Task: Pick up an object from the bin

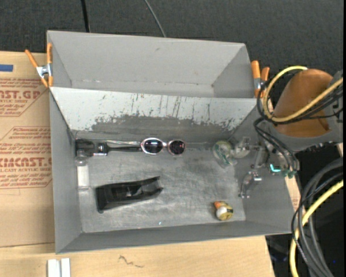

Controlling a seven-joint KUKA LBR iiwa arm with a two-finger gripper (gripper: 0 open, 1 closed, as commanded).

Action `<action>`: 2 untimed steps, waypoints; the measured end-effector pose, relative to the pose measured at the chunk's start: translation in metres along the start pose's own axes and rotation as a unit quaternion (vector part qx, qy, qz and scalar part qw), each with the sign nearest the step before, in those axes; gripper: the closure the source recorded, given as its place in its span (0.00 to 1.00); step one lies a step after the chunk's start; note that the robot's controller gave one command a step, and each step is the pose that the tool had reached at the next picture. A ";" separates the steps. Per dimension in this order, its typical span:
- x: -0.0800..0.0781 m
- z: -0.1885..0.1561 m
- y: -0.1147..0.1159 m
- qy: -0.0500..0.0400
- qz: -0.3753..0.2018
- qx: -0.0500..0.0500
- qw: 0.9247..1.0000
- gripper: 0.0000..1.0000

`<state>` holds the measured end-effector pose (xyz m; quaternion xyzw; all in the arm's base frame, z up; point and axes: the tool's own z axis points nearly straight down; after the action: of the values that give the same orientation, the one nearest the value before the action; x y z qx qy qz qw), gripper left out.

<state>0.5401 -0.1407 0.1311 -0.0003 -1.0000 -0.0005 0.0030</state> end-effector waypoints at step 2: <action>0.009 -0.021 0.023 -0.001 -0.084 0.001 0.996 0.00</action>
Offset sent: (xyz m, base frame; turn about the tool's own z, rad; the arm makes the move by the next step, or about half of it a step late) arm -0.0236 0.0649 0.0581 -0.4504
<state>0.5311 -0.1179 0.1522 0.0838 -0.9965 0.0001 0.0022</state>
